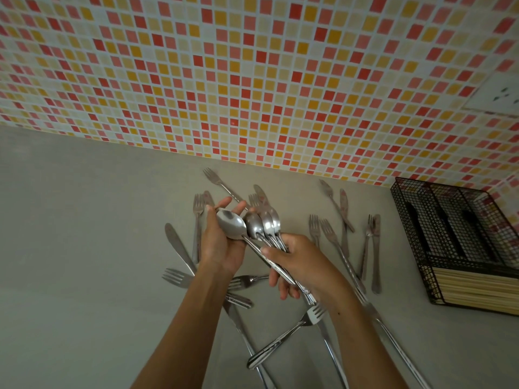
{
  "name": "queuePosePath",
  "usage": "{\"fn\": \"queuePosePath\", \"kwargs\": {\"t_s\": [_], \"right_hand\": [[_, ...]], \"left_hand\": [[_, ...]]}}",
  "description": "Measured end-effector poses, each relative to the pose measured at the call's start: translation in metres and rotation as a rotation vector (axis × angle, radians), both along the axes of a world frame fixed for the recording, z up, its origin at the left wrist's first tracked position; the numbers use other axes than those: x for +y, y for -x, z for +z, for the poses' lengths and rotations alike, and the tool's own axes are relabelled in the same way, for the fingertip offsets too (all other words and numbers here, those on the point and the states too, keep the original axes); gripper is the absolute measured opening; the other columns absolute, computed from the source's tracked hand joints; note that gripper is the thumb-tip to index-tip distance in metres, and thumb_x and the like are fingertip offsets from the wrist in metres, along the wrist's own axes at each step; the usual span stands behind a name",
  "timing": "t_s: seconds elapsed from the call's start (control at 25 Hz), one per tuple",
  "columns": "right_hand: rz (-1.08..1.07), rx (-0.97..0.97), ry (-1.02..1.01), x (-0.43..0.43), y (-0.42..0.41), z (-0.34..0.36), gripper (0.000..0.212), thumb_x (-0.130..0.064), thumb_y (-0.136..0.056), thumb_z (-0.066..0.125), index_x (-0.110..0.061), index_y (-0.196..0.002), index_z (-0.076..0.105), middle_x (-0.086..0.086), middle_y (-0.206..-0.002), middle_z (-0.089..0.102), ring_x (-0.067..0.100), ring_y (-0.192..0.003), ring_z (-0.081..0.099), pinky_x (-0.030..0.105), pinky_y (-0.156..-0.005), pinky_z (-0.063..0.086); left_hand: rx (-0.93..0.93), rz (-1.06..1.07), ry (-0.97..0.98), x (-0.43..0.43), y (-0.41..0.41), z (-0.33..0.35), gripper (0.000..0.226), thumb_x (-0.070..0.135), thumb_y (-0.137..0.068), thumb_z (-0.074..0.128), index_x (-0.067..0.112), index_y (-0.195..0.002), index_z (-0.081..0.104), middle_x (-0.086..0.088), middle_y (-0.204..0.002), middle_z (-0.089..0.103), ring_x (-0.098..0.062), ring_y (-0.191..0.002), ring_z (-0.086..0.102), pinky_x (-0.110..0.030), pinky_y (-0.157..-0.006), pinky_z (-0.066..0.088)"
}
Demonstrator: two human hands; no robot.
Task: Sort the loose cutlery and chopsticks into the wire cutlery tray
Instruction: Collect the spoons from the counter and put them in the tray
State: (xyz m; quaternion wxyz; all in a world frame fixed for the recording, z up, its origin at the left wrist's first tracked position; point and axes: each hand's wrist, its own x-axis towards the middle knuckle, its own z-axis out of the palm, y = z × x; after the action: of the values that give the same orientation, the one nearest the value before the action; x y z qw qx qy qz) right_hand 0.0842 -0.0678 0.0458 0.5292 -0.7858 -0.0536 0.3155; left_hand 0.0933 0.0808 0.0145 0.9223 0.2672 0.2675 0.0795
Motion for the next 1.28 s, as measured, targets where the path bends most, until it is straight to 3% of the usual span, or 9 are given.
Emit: {"fn": "queuePosePath", "kwargs": {"t_s": [0.08,0.24,0.4,0.56,0.68,0.84,1.0,1.12,1.28], "right_hand": [[-0.024,-0.01,0.019,0.001,0.0,-0.001,0.027,-0.027,-0.093,0.055,-0.002,-0.101,0.053,0.018,-0.059,0.062,0.025,-0.035,0.056,0.018,-0.033,0.034],[-0.072,-0.055,0.018,0.001,0.002,0.004,0.021,-0.025,-0.093,0.054,-0.005,-0.092,0.054,0.019,-0.062,0.062,0.03,-0.041,0.06,0.022,-0.034,0.041],[-0.098,-0.176,0.098,0.001,0.0,0.007,0.02,-0.029,-0.094,0.051,-0.01,-0.091,0.054,0.013,-0.071,0.061,0.03,-0.049,0.064,0.031,-0.04,0.052],[-0.078,-0.551,0.476,-0.001,-0.003,0.005,0.031,-0.044,-0.096,0.041,-0.016,-0.095,0.053,0.004,-0.078,0.067,0.023,-0.066,0.068,0.04,-0.061,0.058],[-0.033,-0.807,0.756,-0.003,-0.004,0.015,0.035,-0.047,-0.098,0.031,-0.019,-0.105,0.051,-0.001,-0.084,0.069,0.018,-0.074,0.063,0.026,-0.053,0.044],[-0.023,-0.886,0.889,-0.005,0.001,0.029,0.032,-0.047,-0.097,0.035,-0.023,-0.108,0.055,-0.003,-0.085,0.069,0.015,-0.06,0.046,0.021,-0.041,0.019],[0.016,-0.869,0.869,-0.008,-0.002,0.024,0.026,-0.042,-0.098,0.04,-0.023,-0.107,0.055,-0.003,-0.09,0.07,0.016,-0.068,0.056,0.022,-0.043,0.022],[0.139,-0.816,0.72,-0.008,-0.006,0.015,0.028,-0.038,-0.1,0.033,-0.021,-0.113,0.052,-0.002,-0.097,0.064,0.016,-0.078,0.058,0.027,-0.056,0.037],[0.214,-0.644,0.449,-0.003,-0.004,-0.001,0.032,-0.024,-0.1,0.034,-0.023,-0.126,0.053,-0.005,-0.101,0.048,0.013,-0.087,0.054,0.031,-0.078,0.047]], "left_hand": [[0.016,0.018,0.013,-0.001,0.001,0.002,0.042,0.046,-0.1,0.031,0.016,-0.099,0.06,-0.013,-0.102,0.064,-0.028,-0.1,0.062,-0.042,-0.092,0.049],[0.112,0.049,-0.019,-0.003,0.0,0.004,0.035,0.039,-0.1,0.036,0.016,-0.082,0.056,-0.009,-0.084,0.056,-0.022,-0.069,0.059,-0.036,-0.063,0.05],[0.153,0.057,0.056,-0.005,0.0,0.003,0.032,0.039,-0.1,0.038,0.015,-0.082,0.05,-0.005,-0.071,0.048,-0.024,-0.066,0.061,-0.039,-0.069,0.056],[0.195,0.131,0.125,-0.005,-0.004,-0.001,0.034,0.039,-0.099,0.035,0.014,-0.079,0.044,-0.004,-0.064,0.038,-0.019,-0.056,0.044,-0.03,-0.057,0.042],[0.216,0.179,0.146,-0.001,-0.007,-0.004,0.035,0.041,-0.099,0.036,0.015,-0.078,0.044,-0.002,-0.063,0.034,-0.015,-0.052,0.032,-0.027,-0.052,0.034],[0.192,0.169,0.162,0.0,-0.008,-0.005,0.032,0.038,-0.1,0.036,0.015,-0.08,0.045,-0.004,-0.066,0.039,-0.016,-0.054,0.034,-0.028,-0.052,0.033],[0.139,0.072,0.158,0.002,-0.006,-0.01,0.026,0.033,-0.1,0.036,0.015,-0.084,0.045,-0.008,-0.073,0.05,-0.018,-0.057,0.044,-0.028,-0.054,0.038],[0.108,-0.026,0.171,0.002,-0.004,-0.013,0.029,0.036,-0.101,0.037,0.015,-0.083,0.047,-0.011,-0.08,0.058,-0.02,-0.065,0.052,-0.027,-0.053,0.047],[0.082,-0.114,0.195,-0.003,-0.002,-0.007,0.041,0.042,-0.1,0.035,0.007,-0.095,0.056,-0.014,-0.092,0.064,-0.027,-0.085,0.06,-0.04,-0.076,0.054]]}}
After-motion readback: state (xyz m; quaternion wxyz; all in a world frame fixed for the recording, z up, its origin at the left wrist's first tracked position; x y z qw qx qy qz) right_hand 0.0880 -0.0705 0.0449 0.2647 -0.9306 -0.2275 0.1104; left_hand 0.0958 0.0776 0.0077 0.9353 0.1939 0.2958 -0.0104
